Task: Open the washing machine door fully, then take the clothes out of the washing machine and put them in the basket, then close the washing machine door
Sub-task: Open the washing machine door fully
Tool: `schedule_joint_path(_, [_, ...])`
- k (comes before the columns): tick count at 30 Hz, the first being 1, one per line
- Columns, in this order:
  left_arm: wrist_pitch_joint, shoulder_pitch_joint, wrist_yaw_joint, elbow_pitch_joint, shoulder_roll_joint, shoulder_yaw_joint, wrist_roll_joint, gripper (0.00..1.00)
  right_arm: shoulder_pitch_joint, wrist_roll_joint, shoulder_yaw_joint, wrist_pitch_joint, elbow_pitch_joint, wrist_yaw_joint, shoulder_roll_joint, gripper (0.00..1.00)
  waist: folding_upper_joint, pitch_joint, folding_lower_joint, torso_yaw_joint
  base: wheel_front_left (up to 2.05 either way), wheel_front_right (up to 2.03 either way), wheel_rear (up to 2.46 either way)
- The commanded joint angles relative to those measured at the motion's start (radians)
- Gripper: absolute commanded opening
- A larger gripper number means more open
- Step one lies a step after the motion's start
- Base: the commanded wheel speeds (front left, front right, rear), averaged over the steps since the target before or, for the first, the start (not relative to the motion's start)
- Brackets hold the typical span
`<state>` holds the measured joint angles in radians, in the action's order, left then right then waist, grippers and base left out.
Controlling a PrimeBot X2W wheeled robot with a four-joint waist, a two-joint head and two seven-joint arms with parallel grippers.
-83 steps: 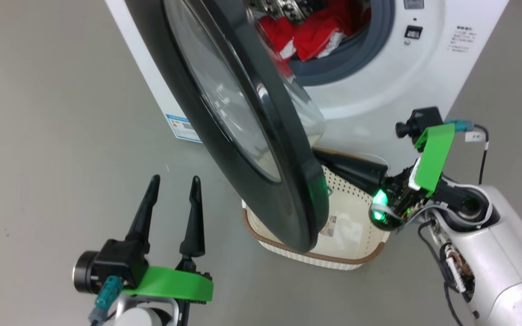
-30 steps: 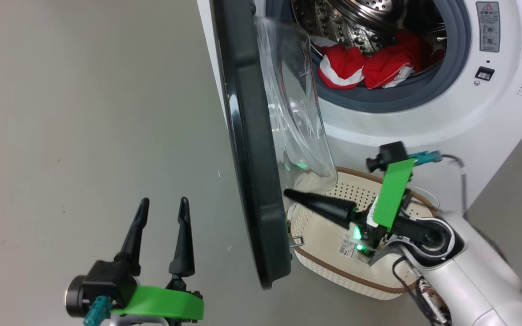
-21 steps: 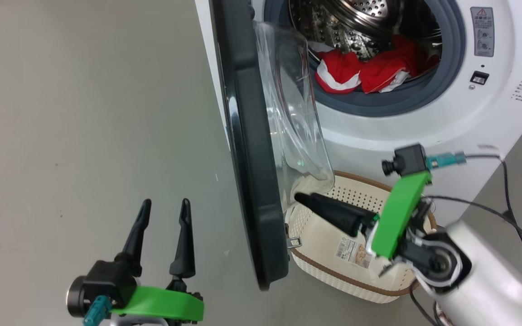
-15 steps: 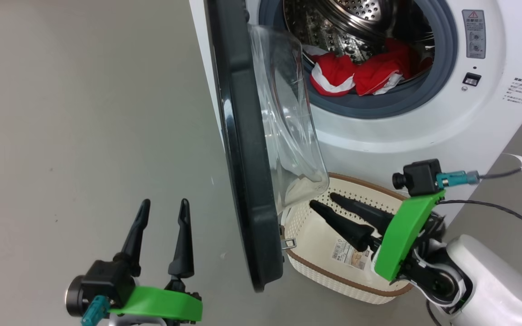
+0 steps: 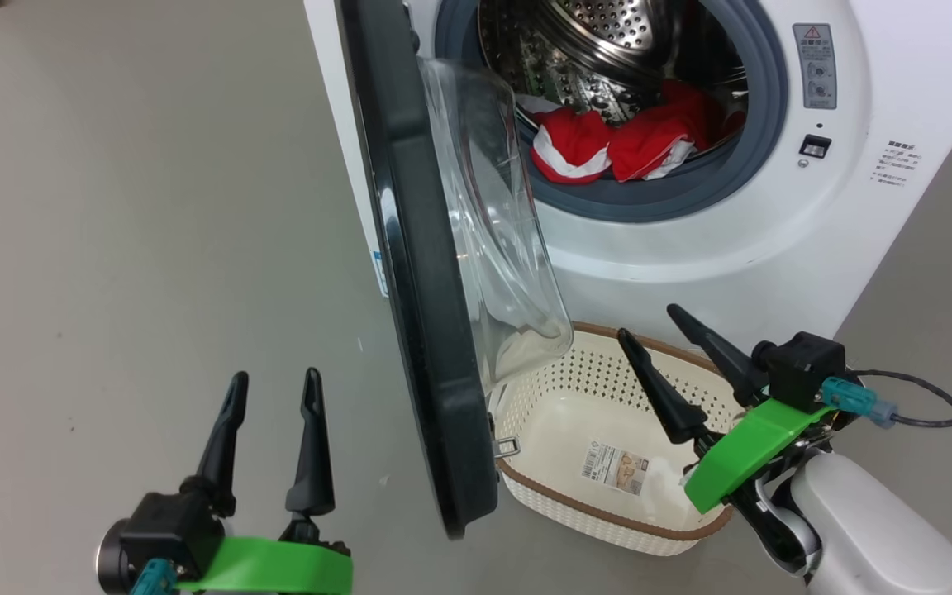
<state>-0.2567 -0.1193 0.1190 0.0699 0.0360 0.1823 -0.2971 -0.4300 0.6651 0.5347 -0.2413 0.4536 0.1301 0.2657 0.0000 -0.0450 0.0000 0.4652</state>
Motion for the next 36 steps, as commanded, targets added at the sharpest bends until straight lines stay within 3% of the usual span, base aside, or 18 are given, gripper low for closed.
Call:
schedule_joint_path(1, [-0.005,-0.008,0.01,-0.034,0.014,-0.036,0.017,1.0,0.021,-0.065,-0.039,-0.017,-0.013,0.001,-0.034,1.0,0.0,0.001,0.0,-0.004,0.0,0.0,0.0])
schedule_joint_path(2, [-0.005,-0.006,0.012,-0.036,0.014,-0.035,0.021,1.0,0.032,-0.109,-0.08,-0.019,-0.02,0.001,-0.055,1.0,0.0,0.0,0.0,-0.005,0.0,0.0,0.0])
schedule_joint_path(4, [-0.005,-0.005,0.015,-0.042,0.014,-0.033,0.029,1.0,0.107,-0.31,-0.271,-0.02,-0.114,0.001,-0.142,1.0,0.0,-0.005,0.0,-0.007,0.0,0.0,0.0])
schedule_joint_path(7, [-0.005,-0.002,0.008,-0.039,0.014,-0.028,0.038,1.0,0.185,-0.446,-0.392,-0.02,-0.202,0.001,-0.195,1.0,0.0,-0.005,0.0,-0.003,0.0,0.0,0.0])
schedule_joint_path(13, [-0.005,0.007,0.008,-0.029,0.014,-0.025,0.044,1.0,0.251,-0.491,-0.43,-0.02,-0.247,0.001,-0.214,1.0,0.0,-0.005,0.0,0.0,0.0,0.0,0.0])
schedule_joint_path(29, [-0.005,0.008,0.014,-0.016,0.014,-0.023,0.048,1.0,0.277,-0.452,-0.405,-0.02,-0.257,0.001,-0.215,1.0,0.0,-0.007,0.0,-0.002,0.0,0.0,0.0])
schedule_joint_path(30, [-0.005,0.008,0.015,-0.015,0.014,-0.023,0.049,0.56,0.278,-0.451,-0.404,-0.02,-0.258,0.001,-0.215,1.0,0.0,-0.006,0.0,-0.002,0.0,0.0,0.0])
schedule_joint_path(32, [-0.005,0.004,0.018,-0.016,0.014,-0.021,0.051,0.22,0.278,-0.45,-0.404,-0.02,-0.259,0.001,-0.215,1.0,0.0,-0.008,0.0,-0.004,0.0,0.0,0.0])
schedule_joint_path(33, [-0.005,0.0,0.02,-0.02,0.014,-0.021,0.054,0.0,0.278,-0.449,-0.404,-0.02,-0.259,0.001,-0.215,1.0,0.0,-0.008,0.0,-0.003,0.0,0.0,0.0])
schedule_joint_path(36, [-0.005,-0.017,0.021,-0.045,0.014,-0.024,0.061,0.0,0.278,-0.444,-0.408,-0.02,-0.257,0.001,-0.215,1.0,0.0,-0.011,0.0,-0.002,0.0,0.0,0.0])
